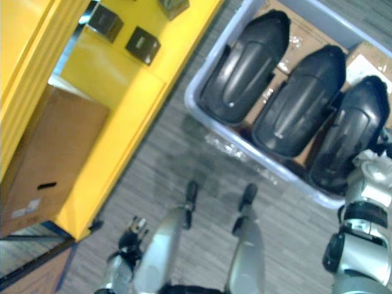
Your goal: Walk over and take plastic housings, then place them on the shelf
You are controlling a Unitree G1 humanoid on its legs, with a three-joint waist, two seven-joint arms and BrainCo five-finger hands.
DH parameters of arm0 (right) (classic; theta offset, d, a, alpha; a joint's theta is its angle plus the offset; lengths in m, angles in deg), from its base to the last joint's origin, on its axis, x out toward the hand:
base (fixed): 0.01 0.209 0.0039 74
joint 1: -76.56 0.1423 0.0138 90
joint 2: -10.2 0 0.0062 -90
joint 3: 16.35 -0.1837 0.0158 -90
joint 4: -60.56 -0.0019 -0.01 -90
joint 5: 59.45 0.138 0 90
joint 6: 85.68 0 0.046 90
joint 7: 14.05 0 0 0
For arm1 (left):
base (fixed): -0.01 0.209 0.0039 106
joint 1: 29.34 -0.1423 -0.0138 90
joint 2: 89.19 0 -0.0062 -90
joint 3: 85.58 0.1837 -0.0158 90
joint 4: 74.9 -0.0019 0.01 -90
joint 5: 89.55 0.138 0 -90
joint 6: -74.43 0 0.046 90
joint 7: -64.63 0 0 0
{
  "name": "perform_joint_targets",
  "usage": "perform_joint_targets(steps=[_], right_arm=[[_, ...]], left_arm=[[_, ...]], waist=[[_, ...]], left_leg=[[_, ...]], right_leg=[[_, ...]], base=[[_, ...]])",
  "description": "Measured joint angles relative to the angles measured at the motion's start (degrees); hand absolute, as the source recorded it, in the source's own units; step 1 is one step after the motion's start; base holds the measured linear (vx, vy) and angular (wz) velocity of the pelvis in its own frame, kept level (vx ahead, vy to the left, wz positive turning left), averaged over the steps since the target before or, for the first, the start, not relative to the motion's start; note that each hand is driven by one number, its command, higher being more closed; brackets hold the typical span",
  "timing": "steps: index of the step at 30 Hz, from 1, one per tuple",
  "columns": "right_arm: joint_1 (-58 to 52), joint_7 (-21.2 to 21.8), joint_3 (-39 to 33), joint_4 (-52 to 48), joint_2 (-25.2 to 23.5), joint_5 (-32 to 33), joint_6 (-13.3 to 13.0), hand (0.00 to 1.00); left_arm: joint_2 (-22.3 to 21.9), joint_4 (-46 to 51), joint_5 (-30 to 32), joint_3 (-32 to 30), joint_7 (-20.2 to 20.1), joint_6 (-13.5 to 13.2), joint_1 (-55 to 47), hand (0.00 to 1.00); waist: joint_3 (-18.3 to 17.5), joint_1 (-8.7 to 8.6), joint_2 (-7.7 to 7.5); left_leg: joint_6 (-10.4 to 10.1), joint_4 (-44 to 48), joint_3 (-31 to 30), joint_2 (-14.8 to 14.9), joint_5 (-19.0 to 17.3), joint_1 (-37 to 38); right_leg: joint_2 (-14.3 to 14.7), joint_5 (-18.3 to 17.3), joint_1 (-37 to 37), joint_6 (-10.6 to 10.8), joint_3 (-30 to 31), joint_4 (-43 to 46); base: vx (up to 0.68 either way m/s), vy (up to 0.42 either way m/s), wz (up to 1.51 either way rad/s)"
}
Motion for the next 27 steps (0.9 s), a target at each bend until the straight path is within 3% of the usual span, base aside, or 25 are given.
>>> perform_joint_targets(steps=[5, 9, 10, 11, 12, 16, 19, 23, 27], right_arm=[[-0.11, 2.3, 1.08, 1.86, 0.21, -0.07, 1.76, 0.0], [-0.18, 3.84, 1.2, 3.28, 0.34, -1.33, 3.52, 0.0], [-0.16, 4.56, 1.22, 3.56, 0.46, -2.26, 3.96, 0.0], [0.45, 7.15, 2.06, 5.23, 1.39, -7.8, 5.85, 0.0], [0.87, 7.82, 2.07, 5.42, 1.77, -8.79, 6.33, 1.0], [1.72, 8.02, 4.3, 7.91, 3.31, -17.78, 8.76, 1.0], [2.01, 8.15, 4.72, 8.11, 3.6, -18.56, 9.07, 1.0], [2.24, 6.8, 6.15, 8.22, 4.07, -21.25, 13.94, 1.0], [2.15, 6.56, 6.15, 8.13, 3.97, -23.29, 15.4, 1.0]], left_arm=[[-1.12, 0.02, 0.01, 1.09, -0.08, -0.09, 0.0, 0.0], [-1.29, 0.01, -0.02, 1.16, -0.07, -0.17, 0.0, 0.0], [-1.29, 0.01, -0.05, 1.2, -0.07, -0.25, 0.0, 0.0], [-1.28, 0.0, -0.47, 1.66, -0.05, -0.55, -0.01, 0.0], [-1.28, 0.0, -0.48, 1.68, -0.05, -0.55, 0.0, 0.0], [-1.22, 0.0, -0.48, 1.98, 0.0, -0.63, 0.0, 0.0], [-1.17, 0.0, -0.48, 2.08, 0.0, -0.63, 0.0, 0.0], [-1.16, 0.02, -0.44, 2.06, 0.35, -1.1, 0.0, 0.0], [-1.47, 0.22, -0.39, 2.11, 0.83, -3.18, 0.02, 0.0]], waist=[[-0.97, 0.29, 1.63], [-1.12, 0.59, 1.88], [-1.12, 0.64, 1.88], [-1.12, 0.8, 1.88], [-1.12, 0.81, 1.88], [-1.13, 0.94, 1.88], [-1.13, 0.92, 1.88], [-1.13, 0.95, 1.88], [-1.13, 1.05, 1.87]], left_leg=[[-0.01, 0.04, -0.07, 0.09, 0.0, 0.03], [-0.01, 0.03, -0.33, 0.1, -0.01, 0.02], [-0.01, 0.06, -0.41, 0.1, -0.02, 0.02], [-0.09, 0.08, -0.5, 0.15, 0.03, -0.07], [-0.16, 0.04, -0.47, 0.2, 0.08, -0.11], [-0.33, 0.09, -0.79, 0.23, 0.19, -0.13], [-0.37, 0.09, -0.83, 0.26, 0.21, -0.12], [-0.38, 0.14, -0.93, 0.26, 0.23, -0.22], [-0.39, 0.39, -0.95, 0.25, 0.23, -0.47]], right_leg=[[0.06, -0.15, 0.01, -0.12, -0.01, 0.18], [0.02, -0.57, -0.05, -0.12, -0.1, 0.86], [0.0, -0.64, -0.06, -0.15, -0.13, 1.0], [-0.05, -1.07, -0.59, -0.41, -0.15, 1.93], [-0.04, -1.1, -0.75, -0.45, -0.13, 2.03], [-0.02, -1.25, -0.78, -0.55, -0.31, 2.45], [0.0, -1.28, -0.79, -0.57, -0.36, 2.53], [0.0, -1.28, -0.79, -0.58, -0.49, 2.55], [-0.02, -1.28, -0.78, -0.58, -0.7, 2.55]], base=[[0.0, 0.0, 0.0], [-0.01, 0.004, 0.02], [-0.01, 0.02, 0.04], [0.0, 0.0, 0.0], [0.0, 0.0, 0.0], [0.01, 0.013, 0.02], [0.0, 0.0, 0.0], [0.0, 0.0, 0.0], [0.0, 0.0, 0.0]])
